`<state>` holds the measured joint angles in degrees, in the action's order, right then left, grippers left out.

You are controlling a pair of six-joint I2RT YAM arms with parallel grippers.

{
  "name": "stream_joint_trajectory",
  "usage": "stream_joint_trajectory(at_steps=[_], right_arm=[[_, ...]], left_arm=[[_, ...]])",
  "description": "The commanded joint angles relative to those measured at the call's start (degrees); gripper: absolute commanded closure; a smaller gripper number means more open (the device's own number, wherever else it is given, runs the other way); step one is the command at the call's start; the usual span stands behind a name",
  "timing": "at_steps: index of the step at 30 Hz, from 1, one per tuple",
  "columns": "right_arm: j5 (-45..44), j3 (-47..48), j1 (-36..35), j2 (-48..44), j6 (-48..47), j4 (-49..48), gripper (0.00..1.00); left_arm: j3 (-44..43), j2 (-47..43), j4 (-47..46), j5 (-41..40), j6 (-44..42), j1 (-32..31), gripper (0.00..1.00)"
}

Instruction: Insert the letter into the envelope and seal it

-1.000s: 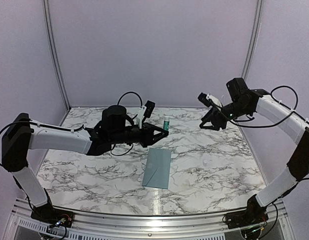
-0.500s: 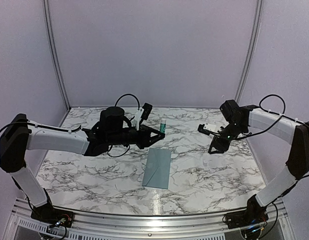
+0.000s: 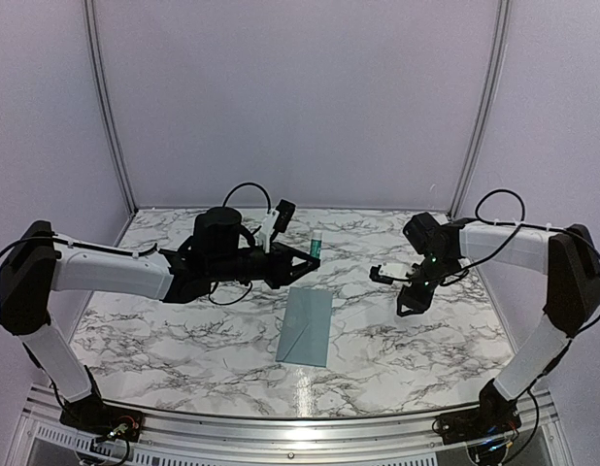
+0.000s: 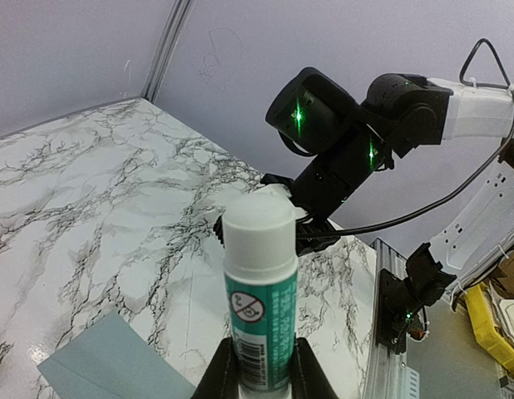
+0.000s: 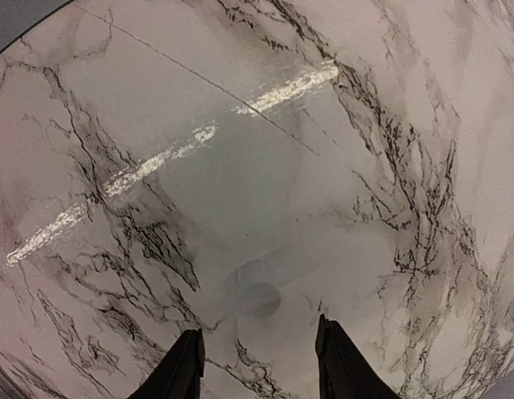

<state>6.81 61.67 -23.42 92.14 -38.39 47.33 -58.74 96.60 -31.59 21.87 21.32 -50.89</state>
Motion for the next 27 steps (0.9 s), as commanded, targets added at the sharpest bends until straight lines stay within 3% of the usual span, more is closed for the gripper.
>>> stream_joint_trajectory(at_steps=[1,18,27], right_arm=[[-1.30,0.25,-0.35,1.53,1.28,-1.46,0.58],[-0.85,0.56,-0.37,5.21,1.62,-2.17,0.64],[-0.36,1.00,-0.40,6.78,2.65,-2.07,0.75]], left_arm=[[-0.49,0.04,0.17,0.02,0.41,0.36,0.95],[-0.85,0.92,0.29,0.58,0.89,0.40,0.95],[-0.76,0.97,0.26,0.70,1.06,0.44,0.95]])
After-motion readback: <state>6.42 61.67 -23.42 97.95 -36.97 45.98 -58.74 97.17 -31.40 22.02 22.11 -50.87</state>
